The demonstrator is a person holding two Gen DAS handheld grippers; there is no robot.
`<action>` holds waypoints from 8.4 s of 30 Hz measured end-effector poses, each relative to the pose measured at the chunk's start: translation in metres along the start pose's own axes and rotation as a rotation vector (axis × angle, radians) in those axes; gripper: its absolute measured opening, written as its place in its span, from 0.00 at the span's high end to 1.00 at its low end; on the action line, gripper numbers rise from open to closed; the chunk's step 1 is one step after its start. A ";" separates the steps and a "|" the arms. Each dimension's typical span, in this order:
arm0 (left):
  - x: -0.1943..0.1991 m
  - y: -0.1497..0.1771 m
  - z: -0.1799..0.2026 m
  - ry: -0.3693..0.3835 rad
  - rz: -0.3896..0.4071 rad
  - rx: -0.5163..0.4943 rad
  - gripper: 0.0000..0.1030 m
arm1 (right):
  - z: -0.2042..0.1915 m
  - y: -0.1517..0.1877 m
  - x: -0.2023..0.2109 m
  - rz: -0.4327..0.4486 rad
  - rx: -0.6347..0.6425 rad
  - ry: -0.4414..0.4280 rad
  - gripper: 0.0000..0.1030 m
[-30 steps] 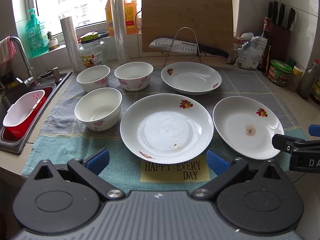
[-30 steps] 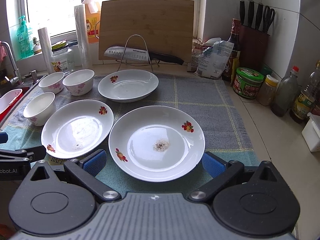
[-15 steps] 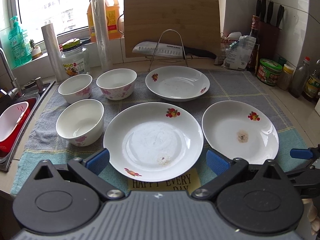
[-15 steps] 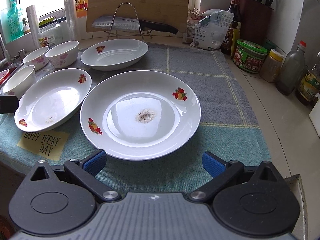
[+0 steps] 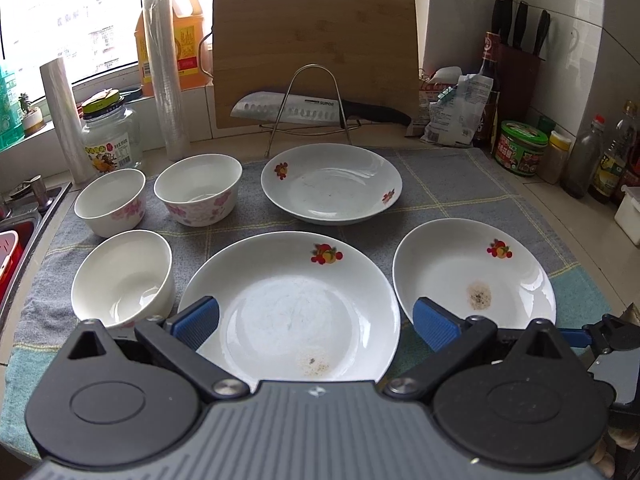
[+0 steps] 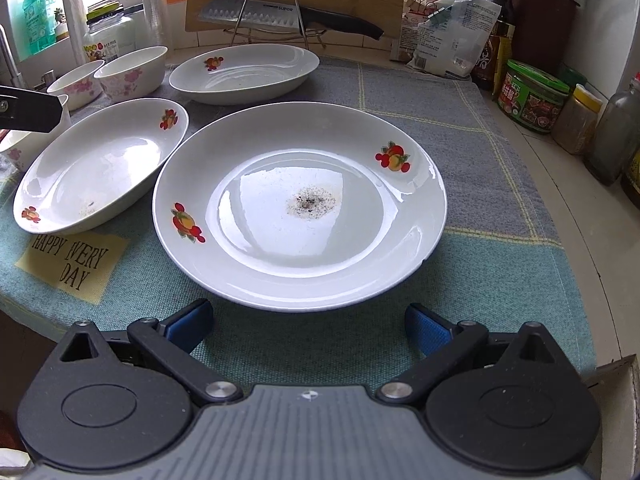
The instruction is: Organize plates and bowls
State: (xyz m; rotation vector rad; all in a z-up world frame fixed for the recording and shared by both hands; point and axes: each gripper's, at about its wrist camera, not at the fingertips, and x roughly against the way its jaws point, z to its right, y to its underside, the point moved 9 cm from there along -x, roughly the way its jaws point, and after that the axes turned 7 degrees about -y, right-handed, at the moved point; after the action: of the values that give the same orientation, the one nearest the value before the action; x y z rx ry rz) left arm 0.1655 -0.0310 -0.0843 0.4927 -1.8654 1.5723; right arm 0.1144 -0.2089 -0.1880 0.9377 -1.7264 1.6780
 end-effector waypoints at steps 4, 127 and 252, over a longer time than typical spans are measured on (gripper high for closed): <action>-0.013 -0.009 0.004 0.035 0.007 -0.026 0.01 | 0.001 -0.004 -0.004 0.006 -0.005 0.004 0.00; -0.144 -0.017 0.146 0.619 -0.522 -0.695 0.23 | 0.009 -0.020 -0.012 0.092 0.282 -0.187 0.00; -0.008 0.022 -0.040 0.099 0.071 -0.133 0.01 | -0.055 -0.090 -0.031 0.082 0.140 -0.182 0.00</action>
State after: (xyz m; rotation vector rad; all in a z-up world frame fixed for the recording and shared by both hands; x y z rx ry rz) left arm 0.1657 0.0113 -0.1027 0.2873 -1.9144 1.4775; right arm 0.2002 -0.1490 -0.1535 1.1287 -1.8037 1.8351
